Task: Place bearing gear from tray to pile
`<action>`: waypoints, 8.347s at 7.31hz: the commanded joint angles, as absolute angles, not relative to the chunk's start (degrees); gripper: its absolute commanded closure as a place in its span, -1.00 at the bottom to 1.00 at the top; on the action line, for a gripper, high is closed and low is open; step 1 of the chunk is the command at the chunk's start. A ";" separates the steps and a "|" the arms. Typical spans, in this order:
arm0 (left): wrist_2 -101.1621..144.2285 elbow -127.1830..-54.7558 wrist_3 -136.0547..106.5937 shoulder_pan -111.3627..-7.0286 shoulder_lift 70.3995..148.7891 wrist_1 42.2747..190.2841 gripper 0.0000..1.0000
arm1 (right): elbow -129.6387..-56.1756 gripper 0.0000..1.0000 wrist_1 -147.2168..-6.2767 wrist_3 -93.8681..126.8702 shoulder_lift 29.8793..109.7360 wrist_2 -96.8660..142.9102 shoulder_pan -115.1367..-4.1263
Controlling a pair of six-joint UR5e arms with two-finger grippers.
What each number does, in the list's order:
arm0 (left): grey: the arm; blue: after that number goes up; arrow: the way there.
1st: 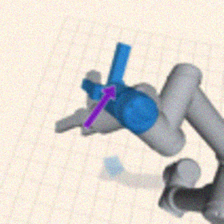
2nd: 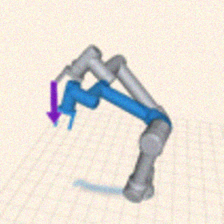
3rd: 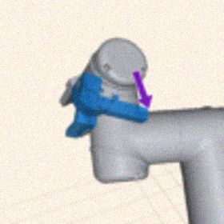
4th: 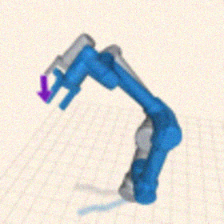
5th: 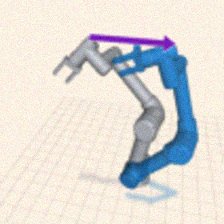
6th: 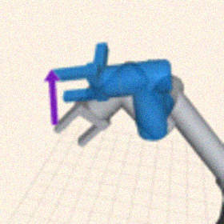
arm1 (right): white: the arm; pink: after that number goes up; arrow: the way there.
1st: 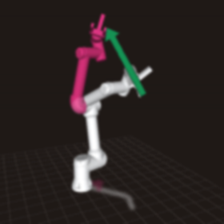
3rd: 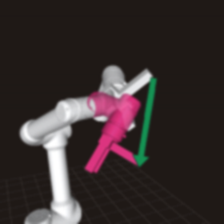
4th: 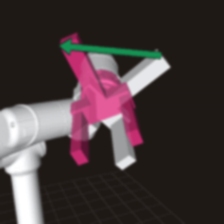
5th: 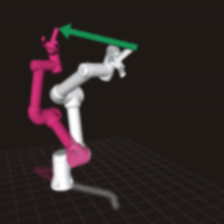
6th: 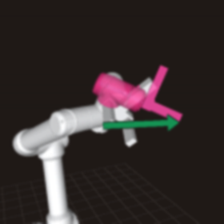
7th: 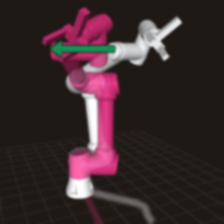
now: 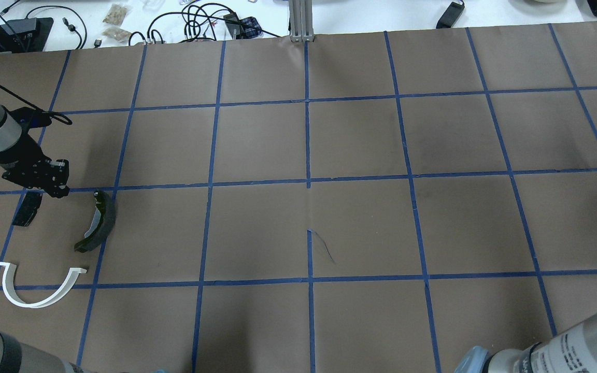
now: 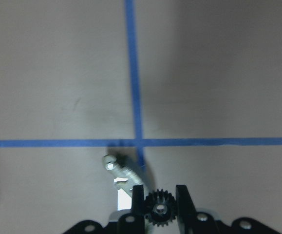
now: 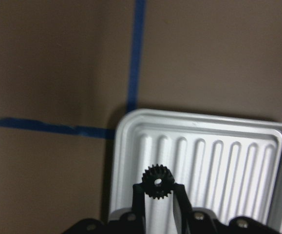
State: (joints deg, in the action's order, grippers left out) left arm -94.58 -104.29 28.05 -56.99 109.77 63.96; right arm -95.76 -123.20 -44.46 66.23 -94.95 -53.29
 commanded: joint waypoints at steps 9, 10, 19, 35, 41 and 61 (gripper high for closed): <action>-94.13 -110.48 29.36 -55.55 111.18 57.57 -0.80 | -95.89 0.76 -129.37 36.37 60.73 -81.49 -115.22; -94.04 -110.48 29.36 -55.55 110.75 57.66 -1.00 | -95.89 -0.50 -129.55 37.00 60.73 -82.17 -115.05; -89.59 -92.37 -0.04 -89.58 106.78 74.63 -1.00 | -90.25 -1.00 -96.86 -5.11 90.05 -89.46 -84.80; -82.09 -101.42 -4.75 -105.03 119.79 50.45 -0.24 | -89.21 -1.00 -97.03 -1.93 87.89 -90.26 -90.18; -82.18 -101.16 -4.92 -104.94 119.45 51.50 1.00 | -89.21 -1.00 -97.12 -2.11 87.89 -90.52 -90.18; -93.87 -98.96 34.36 -52.38 114.87 74.45 1.00 | -89.38 -1.00 -97.21 -1.93 87.80 -90.18 -90.18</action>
State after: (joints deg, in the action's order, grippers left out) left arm -93.83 -98.22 34.15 -53.16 114.32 75.81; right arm -89.32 -97.21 -1.96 87.80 -90.18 -90.18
